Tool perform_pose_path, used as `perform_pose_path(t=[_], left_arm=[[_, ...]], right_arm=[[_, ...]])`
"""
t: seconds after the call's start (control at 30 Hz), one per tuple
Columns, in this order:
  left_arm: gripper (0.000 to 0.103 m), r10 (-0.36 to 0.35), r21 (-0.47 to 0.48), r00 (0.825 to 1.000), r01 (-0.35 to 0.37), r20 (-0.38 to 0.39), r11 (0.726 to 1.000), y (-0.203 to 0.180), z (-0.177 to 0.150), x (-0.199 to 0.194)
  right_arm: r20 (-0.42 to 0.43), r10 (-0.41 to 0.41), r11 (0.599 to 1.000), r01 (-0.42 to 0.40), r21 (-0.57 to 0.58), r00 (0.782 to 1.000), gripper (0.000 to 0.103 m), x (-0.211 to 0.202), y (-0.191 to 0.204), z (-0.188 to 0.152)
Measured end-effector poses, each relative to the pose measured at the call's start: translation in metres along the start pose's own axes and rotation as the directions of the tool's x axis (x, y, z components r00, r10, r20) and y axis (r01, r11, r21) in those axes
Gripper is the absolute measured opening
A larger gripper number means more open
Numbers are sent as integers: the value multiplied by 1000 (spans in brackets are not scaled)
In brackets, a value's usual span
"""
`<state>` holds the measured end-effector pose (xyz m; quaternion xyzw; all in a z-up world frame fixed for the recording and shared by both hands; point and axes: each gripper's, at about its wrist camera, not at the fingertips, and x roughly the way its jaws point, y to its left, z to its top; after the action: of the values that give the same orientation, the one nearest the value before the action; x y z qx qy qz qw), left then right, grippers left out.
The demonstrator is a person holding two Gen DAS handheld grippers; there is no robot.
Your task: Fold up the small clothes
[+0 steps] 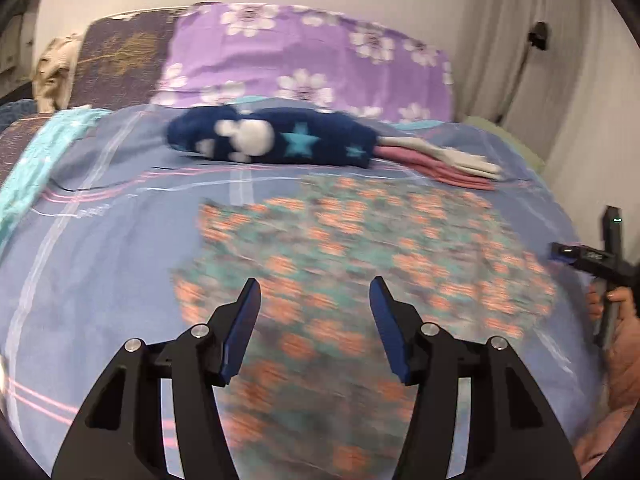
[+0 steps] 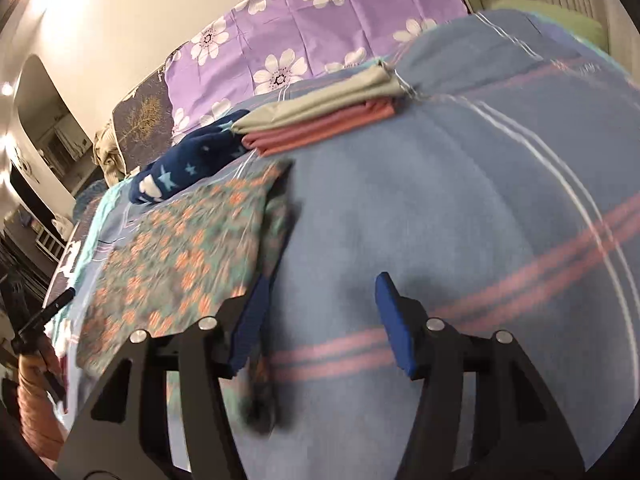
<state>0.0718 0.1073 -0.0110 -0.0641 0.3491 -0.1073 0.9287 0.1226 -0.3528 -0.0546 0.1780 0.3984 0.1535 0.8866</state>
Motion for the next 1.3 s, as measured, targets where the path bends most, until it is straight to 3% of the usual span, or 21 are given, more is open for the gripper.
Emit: perform_pose_path(t=[0.1,0.13,0.23,0.27,0.5,0.57,0.73,0.87,1.03,1.17,1.3], left_arm=[[57,-40,87,998,43,-42,995,-43,-7,1],[57,-46,120,997,52,-57,991,-57,-8,4],[57,-87,214,988,113,-130,970,-114,-8,19],[57,-98,237,985,131,-145,963,-129,-8,24],[52,-198,341,946,279,-255,898,-230,-6,68],[48,-225,339,934,315,-279,887,-251,-3,80],[48,-247,324,910,357,-333,876,-280,-5,100],[48,-236,285,896,354,-376,891,-285,-5,116],[48,-251,227,892,351,-375,908,-298,7,127],[48,-170,234,899,281,-404,931,-314,13,150],[48,-156,229,887,276,-435,933,-326,9,162]], right_arm=[[-36,-10,999,9,-35,999,60,-4,2,-12],[-47,-45,998,43,-48,998,53,-3,2,-15],[-87,-37,999,39,21,996,7,-1,-11,-23],[-89,-17,999,20,40,996,5,-1,-14,-26],[-103,144,989,-145,-1,984,5,-13,-5,-53],[-107,147,989,-150,-15,983,5,-14,-4,-53],[-86,103,992,-109,-68,991,5,-19,0,-55],[-50,72,990,-77,-114,996,11,-23,3,-58],[-36,68,991,-72,-114,997,15,-22,-3,-61],[-38,69,993,-73,-93,997,22,-19,-9,-61],[-39,71,995,-74,-63,997,23,-18,-16,-62]])
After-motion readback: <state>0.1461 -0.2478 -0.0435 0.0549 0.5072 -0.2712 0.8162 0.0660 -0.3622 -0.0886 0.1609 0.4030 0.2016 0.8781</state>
